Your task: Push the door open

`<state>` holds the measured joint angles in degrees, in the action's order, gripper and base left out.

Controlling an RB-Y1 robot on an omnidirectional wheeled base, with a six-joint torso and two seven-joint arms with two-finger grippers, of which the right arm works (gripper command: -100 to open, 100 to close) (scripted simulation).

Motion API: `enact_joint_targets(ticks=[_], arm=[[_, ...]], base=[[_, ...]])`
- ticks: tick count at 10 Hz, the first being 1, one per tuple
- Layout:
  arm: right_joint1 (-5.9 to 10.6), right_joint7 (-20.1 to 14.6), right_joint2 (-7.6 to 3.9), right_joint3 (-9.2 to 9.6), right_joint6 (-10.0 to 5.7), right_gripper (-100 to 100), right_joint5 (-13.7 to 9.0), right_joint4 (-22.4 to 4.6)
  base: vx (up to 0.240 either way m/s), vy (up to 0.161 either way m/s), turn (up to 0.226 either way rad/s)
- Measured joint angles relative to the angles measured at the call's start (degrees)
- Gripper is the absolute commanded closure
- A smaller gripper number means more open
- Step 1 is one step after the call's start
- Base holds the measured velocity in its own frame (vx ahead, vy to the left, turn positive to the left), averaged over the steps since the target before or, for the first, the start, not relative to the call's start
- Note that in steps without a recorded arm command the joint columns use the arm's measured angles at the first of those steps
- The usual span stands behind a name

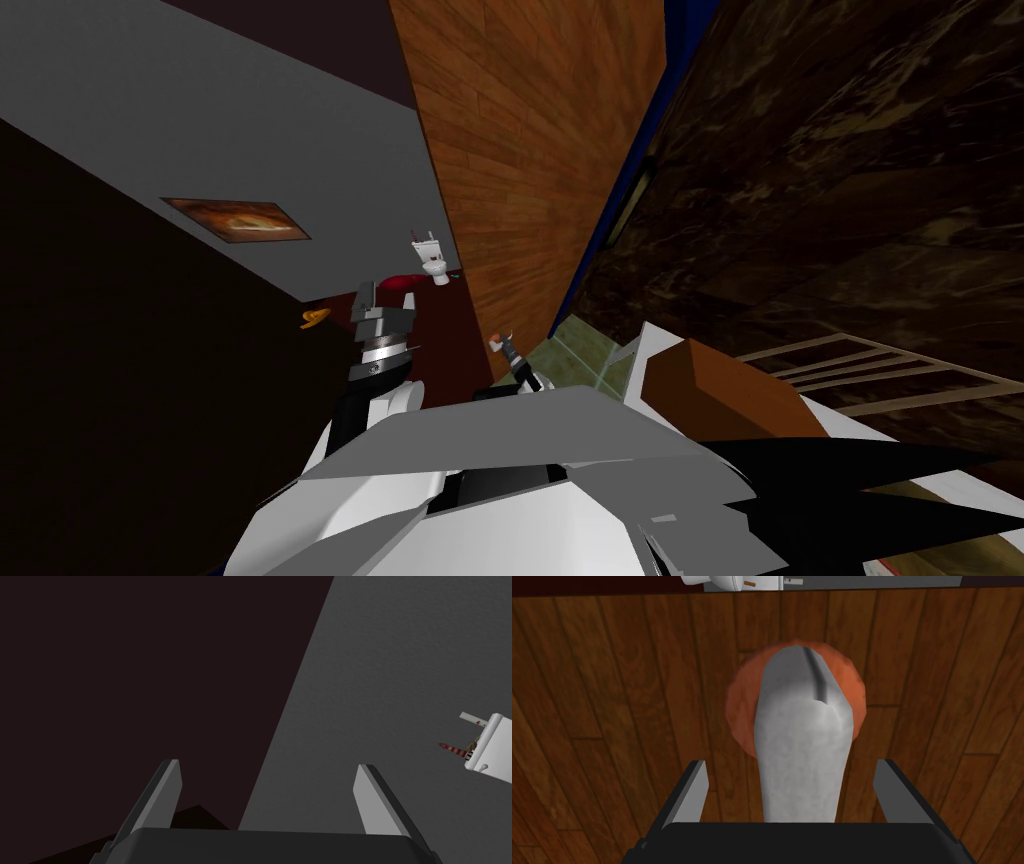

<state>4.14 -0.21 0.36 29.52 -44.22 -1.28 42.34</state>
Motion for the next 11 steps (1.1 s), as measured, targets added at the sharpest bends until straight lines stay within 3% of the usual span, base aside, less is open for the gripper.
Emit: enact_joint_targets(ticks=[5, 9, 11], arm=[[0.35, -0.04, 0.01, -0.09, 0.04, 100, -0.04, 0.07], [0.09, 0.34, -0.88, -1.24, 0.24, 100, -0.41, -0.51], [1.21, 0.2, -1.42, -2.34, -0.7, 100, -0.85, -2.27]], base=[[-0.007, -0.004, 0.005], [0.096, 0.117, -0.04], [0.127, 0.118, -0.026]])
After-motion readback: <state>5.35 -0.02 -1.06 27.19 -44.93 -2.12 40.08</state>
